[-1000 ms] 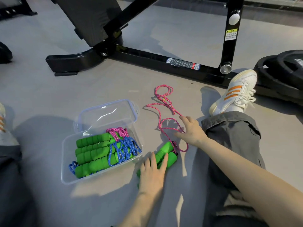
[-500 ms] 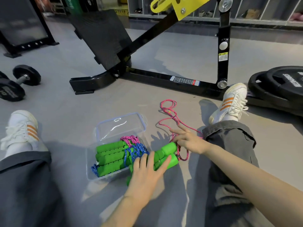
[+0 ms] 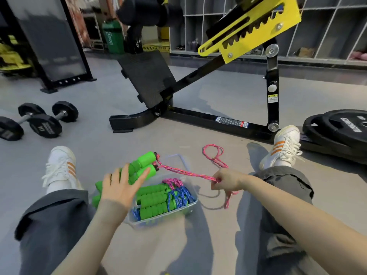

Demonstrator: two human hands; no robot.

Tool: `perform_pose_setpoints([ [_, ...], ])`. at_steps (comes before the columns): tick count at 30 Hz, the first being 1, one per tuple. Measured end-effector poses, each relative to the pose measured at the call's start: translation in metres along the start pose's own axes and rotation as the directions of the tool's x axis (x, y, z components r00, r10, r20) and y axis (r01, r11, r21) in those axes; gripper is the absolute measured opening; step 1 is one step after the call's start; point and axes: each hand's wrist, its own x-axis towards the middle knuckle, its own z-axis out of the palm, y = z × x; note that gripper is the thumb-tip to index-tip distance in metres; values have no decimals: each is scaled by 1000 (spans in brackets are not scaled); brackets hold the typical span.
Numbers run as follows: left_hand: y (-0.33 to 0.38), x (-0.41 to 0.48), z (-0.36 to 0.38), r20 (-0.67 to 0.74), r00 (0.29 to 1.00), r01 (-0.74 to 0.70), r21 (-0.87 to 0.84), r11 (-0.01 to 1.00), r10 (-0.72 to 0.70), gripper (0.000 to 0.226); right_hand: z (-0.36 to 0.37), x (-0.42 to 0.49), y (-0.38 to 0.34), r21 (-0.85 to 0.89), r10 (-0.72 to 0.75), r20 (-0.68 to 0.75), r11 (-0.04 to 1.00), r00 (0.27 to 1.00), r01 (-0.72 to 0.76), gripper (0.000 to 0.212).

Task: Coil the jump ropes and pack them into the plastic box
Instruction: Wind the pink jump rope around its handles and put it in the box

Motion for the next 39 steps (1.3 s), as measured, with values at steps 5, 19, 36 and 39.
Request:
perform_pose_setpoints([
  [5,-48,-21,-3,-30,979,202,62,977,-201,78,-36,1,34,-55,195,-488,966,851,-253,21],
  [19,-30,54,-66,-138,904,361,-259,896,-404,80,-233,-70,-107,80,-6,-972,932,236,354,27],
  [36,-29,43,-66,-168,914,323,-251,913,-370,76,-254,-61,-122,-464,-510,-798,860,322,213,21],
  [39,-24,38,-59,-134,925,319,-231,919,-354,89,-218,-30,-82,-616,-583,-662,781,472,102,22],
])
